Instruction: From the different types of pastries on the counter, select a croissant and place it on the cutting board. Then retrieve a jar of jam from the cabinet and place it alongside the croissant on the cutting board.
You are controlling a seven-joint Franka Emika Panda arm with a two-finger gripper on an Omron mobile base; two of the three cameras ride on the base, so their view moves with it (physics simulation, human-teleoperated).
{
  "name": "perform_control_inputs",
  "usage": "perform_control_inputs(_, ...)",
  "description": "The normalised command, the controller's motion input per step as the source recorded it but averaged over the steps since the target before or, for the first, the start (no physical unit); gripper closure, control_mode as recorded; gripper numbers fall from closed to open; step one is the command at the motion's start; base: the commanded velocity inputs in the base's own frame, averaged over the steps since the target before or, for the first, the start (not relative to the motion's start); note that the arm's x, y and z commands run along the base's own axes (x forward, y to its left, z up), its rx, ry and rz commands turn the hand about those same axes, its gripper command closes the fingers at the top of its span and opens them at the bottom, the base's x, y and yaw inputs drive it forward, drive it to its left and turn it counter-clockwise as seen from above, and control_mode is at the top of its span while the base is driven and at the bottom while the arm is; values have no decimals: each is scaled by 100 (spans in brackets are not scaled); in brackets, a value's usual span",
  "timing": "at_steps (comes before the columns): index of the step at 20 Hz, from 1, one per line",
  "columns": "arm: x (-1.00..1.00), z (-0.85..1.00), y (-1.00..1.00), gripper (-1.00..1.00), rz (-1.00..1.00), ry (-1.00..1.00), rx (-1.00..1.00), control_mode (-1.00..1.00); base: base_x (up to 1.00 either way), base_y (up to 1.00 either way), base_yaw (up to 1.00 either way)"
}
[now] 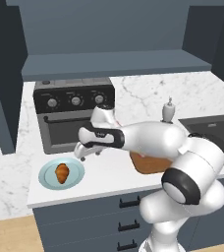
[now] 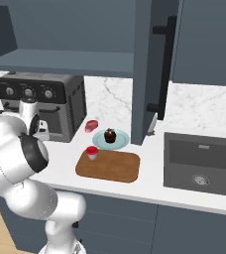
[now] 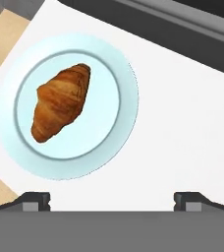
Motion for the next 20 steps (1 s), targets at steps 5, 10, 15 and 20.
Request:
perform_control_inputs(5, -11, 7, 48, -100, 0, -8, -2, -100, 0, 0, 0)
perform_control_inputs(10, -2, 17, 35, -100, 0, -4, 0, -100, 0, 0, 0)
perform_control_inputs(15, 0, 9, 32, -100, 0, -1, 0, -100, 0, 0, 0)
perform_control_inputs(20, -15, -1, 16, -100, -3, 0, 0, -100, 0, 0, 0)
